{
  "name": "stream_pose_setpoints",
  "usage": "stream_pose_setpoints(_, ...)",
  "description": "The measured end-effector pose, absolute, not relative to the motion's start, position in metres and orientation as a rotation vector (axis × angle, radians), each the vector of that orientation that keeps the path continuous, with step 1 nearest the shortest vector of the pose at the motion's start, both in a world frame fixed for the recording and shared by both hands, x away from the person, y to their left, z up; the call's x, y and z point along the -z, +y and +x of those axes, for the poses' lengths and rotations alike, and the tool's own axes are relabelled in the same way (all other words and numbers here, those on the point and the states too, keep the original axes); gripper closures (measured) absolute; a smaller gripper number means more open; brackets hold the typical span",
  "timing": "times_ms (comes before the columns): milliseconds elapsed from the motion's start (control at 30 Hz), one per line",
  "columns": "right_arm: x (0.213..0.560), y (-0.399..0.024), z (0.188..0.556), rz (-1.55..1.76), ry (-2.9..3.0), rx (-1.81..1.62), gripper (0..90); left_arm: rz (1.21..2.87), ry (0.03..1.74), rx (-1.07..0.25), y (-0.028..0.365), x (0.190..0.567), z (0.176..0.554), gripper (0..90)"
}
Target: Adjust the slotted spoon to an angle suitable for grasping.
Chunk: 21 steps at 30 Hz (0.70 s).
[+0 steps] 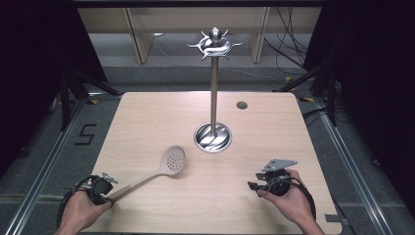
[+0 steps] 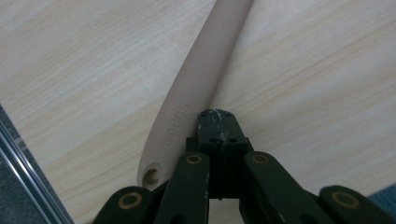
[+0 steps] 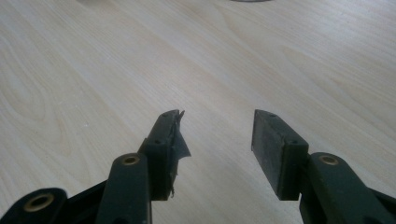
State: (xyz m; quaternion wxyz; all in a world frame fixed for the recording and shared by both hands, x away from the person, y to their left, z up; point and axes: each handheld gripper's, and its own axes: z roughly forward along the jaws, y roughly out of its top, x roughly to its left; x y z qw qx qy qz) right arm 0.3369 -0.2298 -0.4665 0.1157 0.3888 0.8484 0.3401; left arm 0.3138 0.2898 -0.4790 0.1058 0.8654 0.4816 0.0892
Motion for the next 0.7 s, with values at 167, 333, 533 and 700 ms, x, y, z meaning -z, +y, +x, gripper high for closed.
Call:
stream_pose_setpoints(167, 0.466, -0.230, 0.337, 1.139, 2.487, -0.996, 52.6, 2.550, 1.459, -0.279, 0.293, 0.478, 0.323, 89.6)
stream_pose_setpoints(333, 0.467, -0.230, 0.337, 1.139, 2.488, -0.999, 52.5, 2.550, 1.460, -0.295, 0.299, 0.479, 0.332, 89.6)
stream_pose_setpoints(533, 0.466, -0.229, 0.337, 1.138, 2.498, -0.988, 52.4, 2.524, 1.510, -0.303, 0.304, 0.479, 0.342, 89.6)
stream_pose_setpoints(700, 0.468, -0.228, 0.336, 1.163, 2.483, -1.014, 52.3, 2.450, 1.629, -0.309, 0.303, 0.480, 0.351, 89.6)
